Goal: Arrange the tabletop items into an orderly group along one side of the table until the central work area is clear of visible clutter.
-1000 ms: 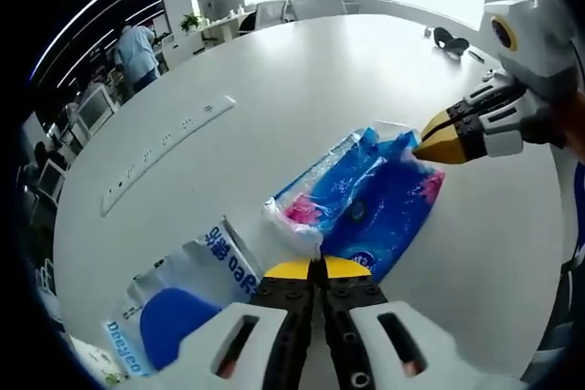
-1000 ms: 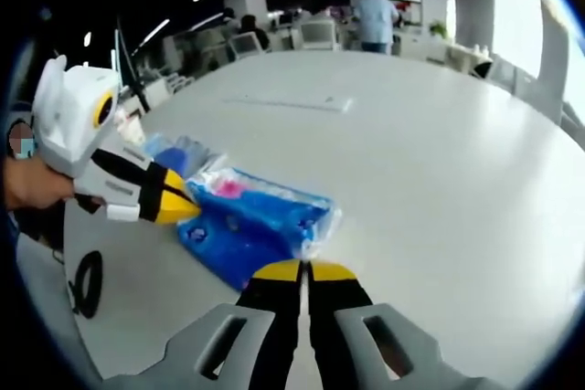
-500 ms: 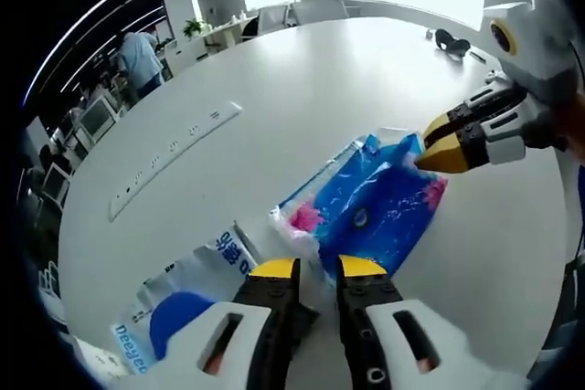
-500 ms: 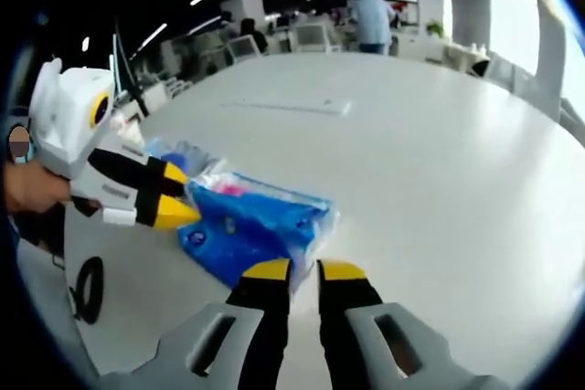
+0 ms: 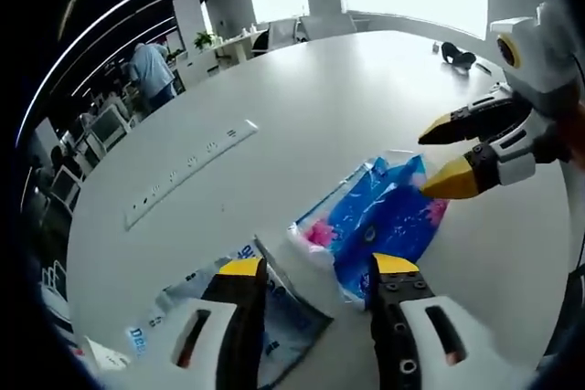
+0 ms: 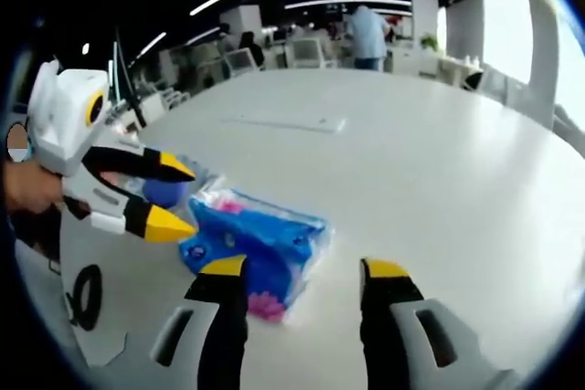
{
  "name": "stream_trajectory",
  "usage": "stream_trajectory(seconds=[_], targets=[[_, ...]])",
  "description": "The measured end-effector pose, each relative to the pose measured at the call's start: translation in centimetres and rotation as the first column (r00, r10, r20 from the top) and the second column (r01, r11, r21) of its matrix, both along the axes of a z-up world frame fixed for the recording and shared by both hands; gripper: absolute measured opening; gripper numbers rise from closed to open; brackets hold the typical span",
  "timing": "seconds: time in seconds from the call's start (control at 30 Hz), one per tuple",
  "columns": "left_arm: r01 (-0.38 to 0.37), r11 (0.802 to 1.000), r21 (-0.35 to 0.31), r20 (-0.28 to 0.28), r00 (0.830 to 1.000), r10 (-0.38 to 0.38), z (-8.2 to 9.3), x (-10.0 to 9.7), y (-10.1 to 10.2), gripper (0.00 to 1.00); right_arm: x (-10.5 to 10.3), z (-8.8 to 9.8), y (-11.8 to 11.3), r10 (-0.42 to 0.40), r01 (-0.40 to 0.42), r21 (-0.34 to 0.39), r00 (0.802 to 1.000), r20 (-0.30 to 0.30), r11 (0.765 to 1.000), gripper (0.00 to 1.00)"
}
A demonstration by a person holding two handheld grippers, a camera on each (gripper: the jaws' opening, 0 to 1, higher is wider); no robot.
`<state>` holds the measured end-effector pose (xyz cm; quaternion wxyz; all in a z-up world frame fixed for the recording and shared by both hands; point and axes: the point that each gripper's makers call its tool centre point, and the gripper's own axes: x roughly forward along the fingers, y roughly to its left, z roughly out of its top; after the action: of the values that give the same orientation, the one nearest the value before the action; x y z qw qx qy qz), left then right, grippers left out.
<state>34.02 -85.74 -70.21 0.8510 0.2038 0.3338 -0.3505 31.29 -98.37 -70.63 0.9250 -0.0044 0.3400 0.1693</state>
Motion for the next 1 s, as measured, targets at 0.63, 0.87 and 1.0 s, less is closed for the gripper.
stream_trajectory(seconds=[0.63,0.87,1.0], targets=[[-0.046,0.998,-0.043,0.047,0.998,0.048,2.0,0.0,1.8,0.79,-1.0,1.7,0.4,0.013,-0.013,-0.013,0.999,0.029,1.000,0.62],[-0.039,0.998,-0.056,0.041,0.998,0.042,2.5,-0.8,2.4,0.84,-1.4,2.7,0.6,0.015,-0.014,-0.018,0.999,0.045,1.000,0.67],[-0.045,0.997,-0.060,0.036,0.998,0.047,2.7,-1.3,3.1,0.85,-1.6,3.0,0.7,0.008,-0.006,-0.026,0.999,0.054,1.000,0.72]])
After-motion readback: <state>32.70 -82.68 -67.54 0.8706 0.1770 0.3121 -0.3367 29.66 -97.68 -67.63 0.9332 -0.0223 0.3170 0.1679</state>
